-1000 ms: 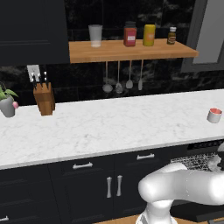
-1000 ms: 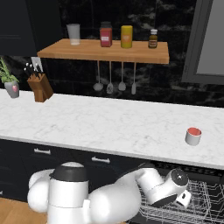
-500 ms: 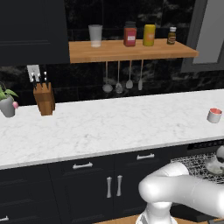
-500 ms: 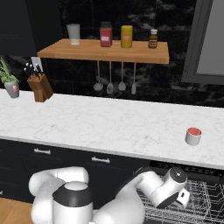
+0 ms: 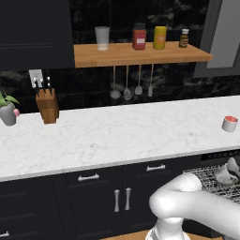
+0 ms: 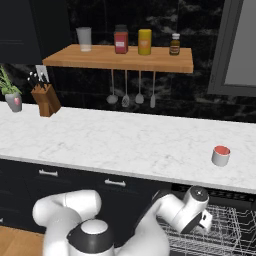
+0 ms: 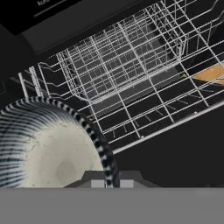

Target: Pick up the cup and bowl from the counter, place them in the dishwasher, and close the dishwasher door.

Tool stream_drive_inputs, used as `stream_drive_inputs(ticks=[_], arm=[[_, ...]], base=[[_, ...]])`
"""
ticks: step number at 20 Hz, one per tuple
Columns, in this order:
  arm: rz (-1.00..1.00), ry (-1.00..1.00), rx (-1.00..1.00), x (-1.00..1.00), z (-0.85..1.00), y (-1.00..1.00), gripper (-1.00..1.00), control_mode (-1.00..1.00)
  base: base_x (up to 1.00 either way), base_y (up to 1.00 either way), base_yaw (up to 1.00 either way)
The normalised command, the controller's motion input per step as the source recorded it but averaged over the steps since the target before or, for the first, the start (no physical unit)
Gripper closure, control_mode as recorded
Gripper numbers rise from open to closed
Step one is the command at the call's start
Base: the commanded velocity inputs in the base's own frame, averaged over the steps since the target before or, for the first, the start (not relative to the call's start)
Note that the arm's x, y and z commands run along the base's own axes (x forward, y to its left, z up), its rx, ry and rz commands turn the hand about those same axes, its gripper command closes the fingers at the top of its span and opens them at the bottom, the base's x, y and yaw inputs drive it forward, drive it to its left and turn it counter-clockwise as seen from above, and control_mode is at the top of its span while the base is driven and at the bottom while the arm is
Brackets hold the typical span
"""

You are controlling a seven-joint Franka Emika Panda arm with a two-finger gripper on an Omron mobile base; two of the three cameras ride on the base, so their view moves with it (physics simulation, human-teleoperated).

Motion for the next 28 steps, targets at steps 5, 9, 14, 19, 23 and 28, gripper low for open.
stream_drive_inputs(ticks=[5,9,14,19,23,28], arm=[[-0.01,0.06,0.0,0.03,-0.37,0.14,1.0,-1.0],[0.0,0.07,0.0,0.01,-0.4,0.11,1.0,-1.0],[0.0,0.08,0.0,0.0,-0.43,0.08,1.0,-1.0],[0.0,0.01,0.0,0.0,-0.42,0.01,1.0,-1.0],[0.0,-0.01,0.0,0.0,-0.25,0.0,1.0,-1.0],[-0.02,-0.01,0.0,0.09,-0.01,0.0,1.0,-1.0]], base=[[0.0,0.0,0.0],[0.0,0.0,0.0],[0.0,0.0,0.0],[0.0,0.0,0.0],[0.0,0.0,0.0],[0.0,0.0,0.0]])
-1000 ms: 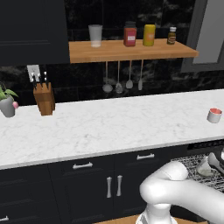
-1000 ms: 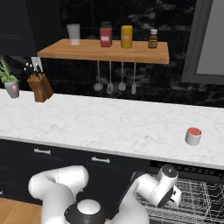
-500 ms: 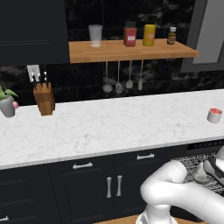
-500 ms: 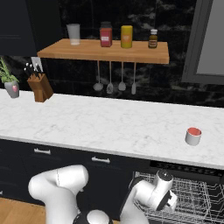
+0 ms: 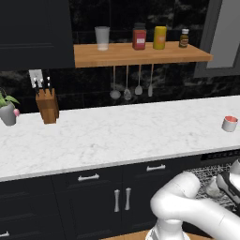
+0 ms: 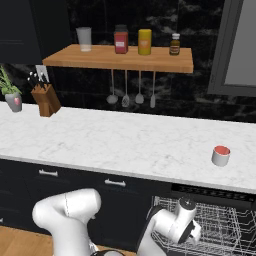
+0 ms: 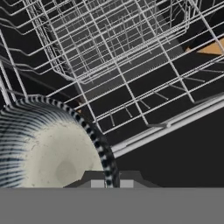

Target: Pick up the cup and bowl from the counter, place them in the dishwasher, and close the dishwasher door.

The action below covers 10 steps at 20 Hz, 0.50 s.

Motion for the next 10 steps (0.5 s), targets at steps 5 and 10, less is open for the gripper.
stream_drive_inputs(ticks=[5,10], arm=[[-0.02,0.0,0.0,0.16,-0.02,0.0,1.0,-1.0],[-0.01,0.0,0.0,0.15,-0.3,0.0,1.0,-1.0]], base=[[0.0,0.0,0.0],[0.0,0.0,0.0]])
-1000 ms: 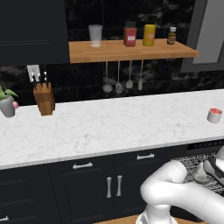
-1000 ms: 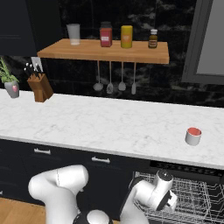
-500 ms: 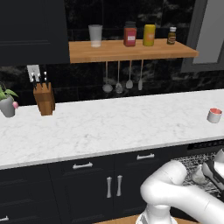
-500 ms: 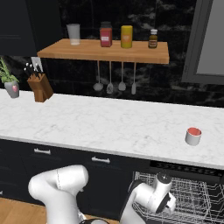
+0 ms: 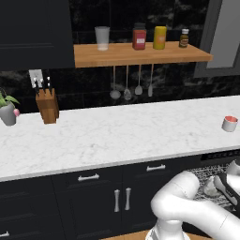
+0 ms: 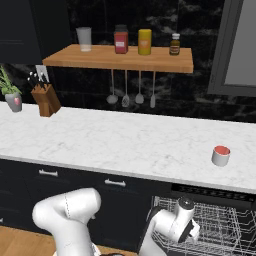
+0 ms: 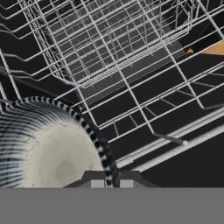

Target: Pick up the cup and bowl from the counter, place them in the dishwasher, and close the dishwasher door.

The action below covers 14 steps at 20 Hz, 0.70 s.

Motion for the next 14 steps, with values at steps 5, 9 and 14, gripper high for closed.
stream_drive_inputs(ticks=[5,9,14], arm=[[0.0,0.0,0.0,0.0,-0.42,0.0,1.0,-1.0],[0.0,0.0,0.0,0.0,-0.34,0.0,1.0,-1.0],[0.0,0.01,0.0,0.0,0.0,0.0,-1.0,-1.0]], base=[[0.0,0.0,0.0],[0.0,0.0,0.0],[0.0,0.0,0.0]])
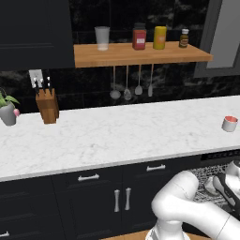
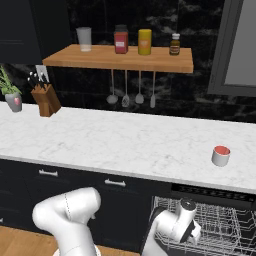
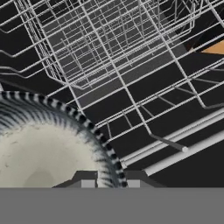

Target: Pick up the cup and bowl from the counter, place them in the dishwasher, and close the dishwasher door.

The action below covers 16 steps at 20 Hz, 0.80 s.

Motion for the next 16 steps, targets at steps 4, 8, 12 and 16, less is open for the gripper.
stream_drive_inputs(ticks=[4,8,12,16], arm=[[0.0,-0.01,0.0,-0.16,0.0,0.0,-1.0,-1.0],[0.0,-0.05,0.0,-0.22,0.28,0.0,-1.0,-1.0],[0.0,-0.12,0.02,-0.26,0.63,0.0,-1.0,-1.0],[0.0,-0.15,0.06,-0.35,0.81,-0.01,-1.0,-1.0]], base=[[0.0,0.0,0.0],[0.0,0.0,0.0],[0.0,0.0,0.0],[0.0,0.0,0.0]])
